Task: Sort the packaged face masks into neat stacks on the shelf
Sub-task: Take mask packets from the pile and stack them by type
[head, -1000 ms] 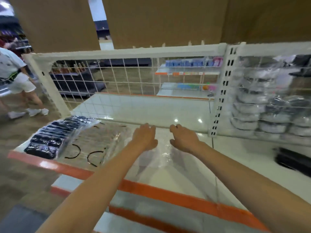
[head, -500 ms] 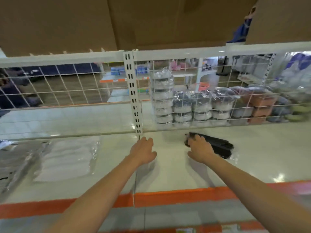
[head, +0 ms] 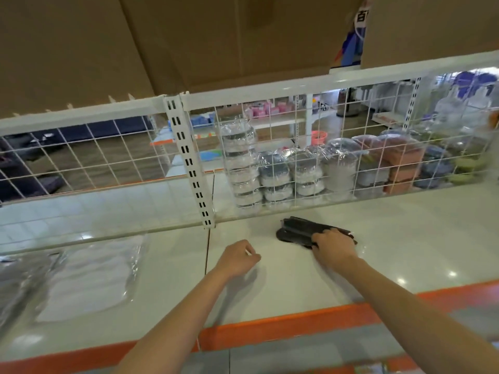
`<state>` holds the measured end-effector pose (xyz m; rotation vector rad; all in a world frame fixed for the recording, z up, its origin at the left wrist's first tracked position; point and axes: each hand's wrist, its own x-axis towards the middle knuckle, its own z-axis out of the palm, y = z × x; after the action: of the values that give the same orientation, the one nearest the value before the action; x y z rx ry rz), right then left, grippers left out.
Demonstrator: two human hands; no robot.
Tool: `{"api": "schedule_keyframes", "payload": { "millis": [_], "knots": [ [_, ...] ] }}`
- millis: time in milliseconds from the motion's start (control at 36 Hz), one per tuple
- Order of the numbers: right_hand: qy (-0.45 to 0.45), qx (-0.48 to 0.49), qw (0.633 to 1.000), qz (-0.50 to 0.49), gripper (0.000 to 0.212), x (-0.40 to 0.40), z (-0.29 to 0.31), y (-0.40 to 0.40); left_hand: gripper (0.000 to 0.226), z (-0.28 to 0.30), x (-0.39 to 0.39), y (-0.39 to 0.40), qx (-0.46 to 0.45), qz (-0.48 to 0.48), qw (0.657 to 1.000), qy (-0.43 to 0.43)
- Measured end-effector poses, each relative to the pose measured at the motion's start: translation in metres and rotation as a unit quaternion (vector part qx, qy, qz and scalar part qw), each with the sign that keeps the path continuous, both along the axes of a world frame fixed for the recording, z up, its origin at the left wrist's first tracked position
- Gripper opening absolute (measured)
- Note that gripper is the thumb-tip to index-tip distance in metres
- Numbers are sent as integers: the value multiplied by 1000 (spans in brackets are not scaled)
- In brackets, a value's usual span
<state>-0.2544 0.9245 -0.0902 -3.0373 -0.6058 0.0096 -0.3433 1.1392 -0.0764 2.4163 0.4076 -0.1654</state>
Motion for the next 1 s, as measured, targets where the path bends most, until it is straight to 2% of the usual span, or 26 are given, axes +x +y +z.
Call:
{"api": "schedule_keyframes", "payload": {
  "millis": [83,139,167,194,222,278,361,389,417,500,556,694,750,833,917,1000],
  "knots": [
    [-11,69,997,-15,29,-2,-3,5,15,-5,2,-2,-76,25,997,12],
    [-25,128,991,-20,27,-4,-6,8,21,-8,4,-5,-145,47,988,17],
    [-34,160,986,-14,26,-7,-9,10,27,-9,3,-7,-208,67,976,16],
    [-44,193,980,3,25,-8,-11,11,35,-8,3,-10,-293,92,952,17],
    [-51,224,973,30,23,-10,-13,14,45,-8,2,-12,-391,117,913,19],
    [-57,275,955,94,23,-15,-17,18,68,-12,1,-13,-560,148,815,16],
    [-68,310,936,152,29,-21,-19,25,90,-16,1,-10,-697,157,700,-14],
    [-67,315,933,164,30,-21,-22,26,91,-16,1,-10,-720,151,677,-24],
    [-52,308,935,167,29,-21,-23,27,89,-16,1,-9,-727,147,670,-29],
    [-36,281,947,154,17,-18,-29,26,73,-18,1,-9,-685,166,710,-15],
    [-43,271,952,138,16,-15,-34,25,64,-23,2,-7,-649,190,736,-2],
    [-13,229,971,72,30,-4,-26,32,34,-30,2,-3,-598,220,771,-17],
    [3,209,976,57,35,1,-18,38,25,-26,1,-3,-563,214,798,-20],
    [47,187,979,62,44,11,-11,47,16,-19,1,-5,-479,199,854,-29],
    [116,171,976,71,57,18,-10,58,7,-14,-1,-3,-437,188,879,-37],
    [125,115,983,75,61,20,-13,69,7,-9,-7,4,-378,162,911,-39]
  ]
}}
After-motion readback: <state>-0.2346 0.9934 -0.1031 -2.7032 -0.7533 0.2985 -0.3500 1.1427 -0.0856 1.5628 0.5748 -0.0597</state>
